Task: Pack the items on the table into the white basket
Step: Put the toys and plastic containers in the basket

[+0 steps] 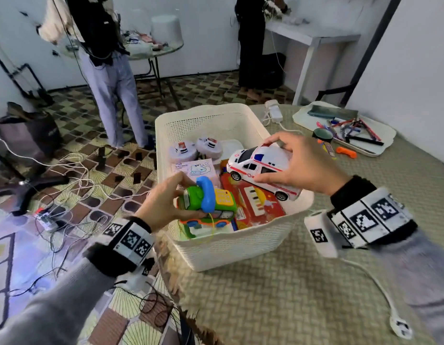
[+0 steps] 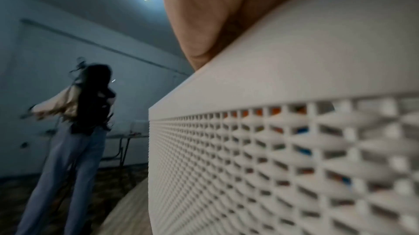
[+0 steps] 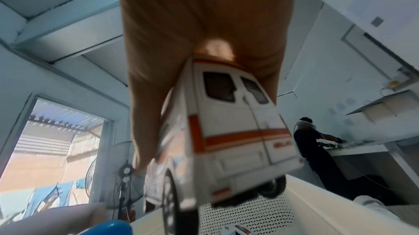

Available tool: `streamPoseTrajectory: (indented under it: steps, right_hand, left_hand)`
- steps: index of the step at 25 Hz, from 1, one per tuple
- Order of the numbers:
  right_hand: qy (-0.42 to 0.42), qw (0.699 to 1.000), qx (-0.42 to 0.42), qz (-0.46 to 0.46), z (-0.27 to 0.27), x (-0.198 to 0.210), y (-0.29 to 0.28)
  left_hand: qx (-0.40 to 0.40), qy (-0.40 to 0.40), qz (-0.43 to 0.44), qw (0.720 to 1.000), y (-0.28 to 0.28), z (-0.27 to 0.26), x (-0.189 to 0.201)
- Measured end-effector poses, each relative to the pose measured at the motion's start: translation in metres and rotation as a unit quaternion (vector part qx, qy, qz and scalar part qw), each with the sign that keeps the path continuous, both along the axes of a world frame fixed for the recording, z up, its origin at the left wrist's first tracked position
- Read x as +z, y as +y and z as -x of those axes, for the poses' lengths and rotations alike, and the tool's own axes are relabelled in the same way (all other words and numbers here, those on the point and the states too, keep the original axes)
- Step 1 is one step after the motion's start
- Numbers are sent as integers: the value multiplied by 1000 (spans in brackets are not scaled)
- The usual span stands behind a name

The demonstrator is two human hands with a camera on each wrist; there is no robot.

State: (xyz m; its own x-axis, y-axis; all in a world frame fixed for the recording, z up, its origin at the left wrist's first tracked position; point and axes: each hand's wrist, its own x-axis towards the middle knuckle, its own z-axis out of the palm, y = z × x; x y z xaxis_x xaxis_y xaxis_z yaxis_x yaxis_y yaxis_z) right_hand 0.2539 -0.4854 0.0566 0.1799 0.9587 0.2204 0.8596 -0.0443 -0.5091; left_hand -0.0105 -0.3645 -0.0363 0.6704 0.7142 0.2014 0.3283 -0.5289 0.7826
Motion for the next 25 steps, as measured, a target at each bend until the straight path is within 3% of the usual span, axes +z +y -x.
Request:
streamPoseTrajectory:
  steps: [4,6,8,13,18,22,25]
  right_hand:
    - [-71,993,36,85,7,6,41]
    - [-91,988,48,115,10,6,61]
    - [-101,982,63,150,13,3,79]
    - [-104,962,86,236,9,-19,113]
    - [-27,955,124,268,8,-59,130]
    - [66,957,140,247,14,-94,133]
    - [91,950,167,247,17,-104,134]
  left_hand:
    - [-69,152,-36,985,8,-1,-3]
    - [-85,268,-92,955,7,-4,2]
    - [-75,326,-113,936,8,-7,6]
    - [-130,334,-72,931,12,-3,11]
    - [-214,324,12,921,22,9,23]
    - [-192,308,70,929,19,1,31]
    - [-174,324,15,930,9,-10,26]
